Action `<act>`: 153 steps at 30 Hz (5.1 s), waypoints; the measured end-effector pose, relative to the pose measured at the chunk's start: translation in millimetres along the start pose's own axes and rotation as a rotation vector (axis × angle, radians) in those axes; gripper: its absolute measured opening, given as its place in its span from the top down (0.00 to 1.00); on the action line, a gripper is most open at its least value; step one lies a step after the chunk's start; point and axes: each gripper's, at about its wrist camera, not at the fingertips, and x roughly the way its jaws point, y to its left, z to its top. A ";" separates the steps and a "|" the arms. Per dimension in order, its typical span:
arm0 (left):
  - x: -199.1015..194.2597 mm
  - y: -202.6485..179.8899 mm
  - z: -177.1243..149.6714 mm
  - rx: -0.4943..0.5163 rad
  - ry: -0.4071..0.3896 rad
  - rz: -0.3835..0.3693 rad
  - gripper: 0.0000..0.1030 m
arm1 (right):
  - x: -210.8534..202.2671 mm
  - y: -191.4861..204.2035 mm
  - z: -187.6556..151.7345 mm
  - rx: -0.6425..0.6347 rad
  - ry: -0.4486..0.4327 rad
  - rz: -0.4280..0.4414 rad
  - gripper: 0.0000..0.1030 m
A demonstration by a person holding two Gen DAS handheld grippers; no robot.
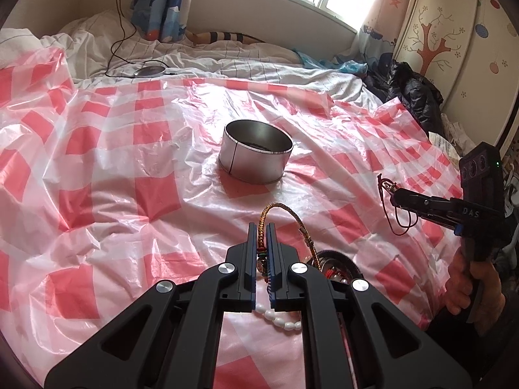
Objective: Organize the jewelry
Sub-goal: 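Carry both held pieces over the silver tin and open both tools, then bring both open tools back to the jewelry pile, then close the left tool on the black beaded bracelet and lift it, then grasp the red string bracelet with the right tool while the left tool holds the black bracelet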
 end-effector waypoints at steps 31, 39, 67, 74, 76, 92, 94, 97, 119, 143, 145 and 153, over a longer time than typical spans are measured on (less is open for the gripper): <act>112.0 27.8 104.8 -0.143 -0.153 0.008 0.95 | 118.4 19.8 111.0 0.026 -0.102 0.186 0.81; 134.5 22.8 110.3 -0.115 -0.058 0.013 0.57 | 156.1 12.6 115.4 0.023 -0.044 0.161 0.80; 35.3 -23.8 17.0 0.082 0.125 -0.024 0.28 | 20.9 -4.5 53.5 0.050 -0.075 -0.071 0.22; 30.1 -47.8 -17.9 0.113 0.198 -0.106 0.28 | 2.4 -11.5 12.8 0.098 -0.022 -0.079 0.19; 30.4 -47.1 -21.6 0.096 0.208 -0.121 0.28 | 3.5 -5.7 11.7 0.069 -0.022 -0.080 0.19; 59.1 -35.4 -32.8 -0.077 0.316 -0.278 0.69 | 16.7 -1.1 11.6 0.032 -0.006 -0.106 0.16; 59.7 -25.8 -31.9 -0.121 0.316 -0.299 0.82 | 16.9 -1.9 12.1 0.035 -0.007 -0.104 0.16; 57.0 -24.7 -29.9 -0.122 0.296 -0.315 0.85 | 17.1 -1.9 12.2 0.032 -0.006 -0.104 0.16; 48.3 49.5 -19.6 -0.317 0.236 -0.151 0.86 | 42.4 14.6 2.8 -0.066 0.095 -0.152 0.15; 42.3 71.9 -9.7 -0.391 0.128 -0.079 0.91 | 65.5 30.9 -9.4 -0.157 0.185 -0.160 0.15; 34.8 75.5 -6.2 -0.365 0.101 -0.001 0.91 | 71.8 37.6 -12.3 -0.191 0.205 -0.147 0.15; 42.7 93.1 -8.5 -0.360 0.153 0.095 0.90 | 83.6 81.3 -30.9 -0.418 0.206 -0.114 0.15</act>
